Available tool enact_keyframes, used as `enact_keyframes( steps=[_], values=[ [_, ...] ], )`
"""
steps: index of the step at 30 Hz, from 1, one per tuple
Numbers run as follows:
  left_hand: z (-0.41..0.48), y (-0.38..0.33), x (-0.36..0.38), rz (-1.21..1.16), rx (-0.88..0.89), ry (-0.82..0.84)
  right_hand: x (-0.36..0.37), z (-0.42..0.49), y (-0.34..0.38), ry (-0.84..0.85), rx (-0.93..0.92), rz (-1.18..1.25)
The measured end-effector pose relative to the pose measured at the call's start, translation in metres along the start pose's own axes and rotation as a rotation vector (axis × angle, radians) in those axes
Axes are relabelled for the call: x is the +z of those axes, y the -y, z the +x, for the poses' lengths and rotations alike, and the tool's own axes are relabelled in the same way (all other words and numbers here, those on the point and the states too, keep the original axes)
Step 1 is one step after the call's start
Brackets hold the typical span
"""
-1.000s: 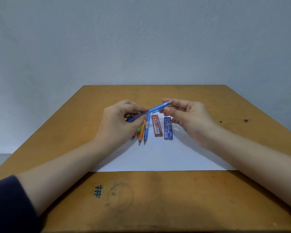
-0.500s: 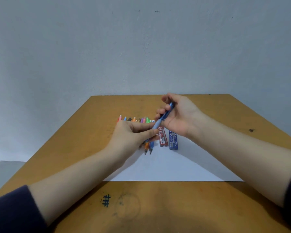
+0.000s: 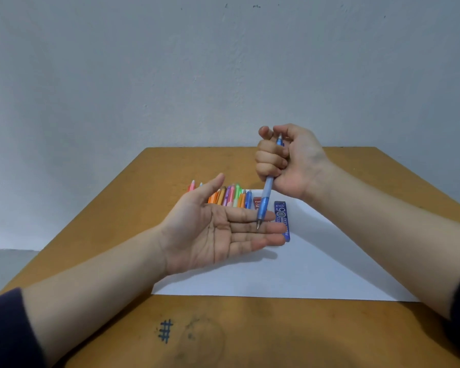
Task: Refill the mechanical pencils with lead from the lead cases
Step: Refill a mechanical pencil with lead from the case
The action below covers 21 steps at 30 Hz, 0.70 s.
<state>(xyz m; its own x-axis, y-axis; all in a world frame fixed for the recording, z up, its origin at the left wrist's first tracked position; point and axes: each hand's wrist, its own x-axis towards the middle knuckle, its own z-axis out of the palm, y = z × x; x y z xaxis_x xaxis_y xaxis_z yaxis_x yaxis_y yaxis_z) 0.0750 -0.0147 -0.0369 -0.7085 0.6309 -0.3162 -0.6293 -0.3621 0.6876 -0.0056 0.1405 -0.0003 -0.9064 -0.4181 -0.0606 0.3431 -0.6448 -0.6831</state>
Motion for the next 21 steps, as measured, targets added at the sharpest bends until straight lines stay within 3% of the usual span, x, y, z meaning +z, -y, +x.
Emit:
enact_keyframes(
  steps=[12,16,21],
  values=[
    [-0.001,0.000,-0.004,-0.008,-0.051,0.077,-0.008,0.002,-0.002,0.045,-0.045,0.000],
    [0.000,0.003,-0.002,0.030,-0.040,0.024,-0.009,0.002,-0.005,0.073,-0.054,-0.031],
    [0.010,0.008,-0.004,0.169,0.122,-0.211,-0.009,0.000,-0.012,0.116,-0.038,-0.013]
  ],
)
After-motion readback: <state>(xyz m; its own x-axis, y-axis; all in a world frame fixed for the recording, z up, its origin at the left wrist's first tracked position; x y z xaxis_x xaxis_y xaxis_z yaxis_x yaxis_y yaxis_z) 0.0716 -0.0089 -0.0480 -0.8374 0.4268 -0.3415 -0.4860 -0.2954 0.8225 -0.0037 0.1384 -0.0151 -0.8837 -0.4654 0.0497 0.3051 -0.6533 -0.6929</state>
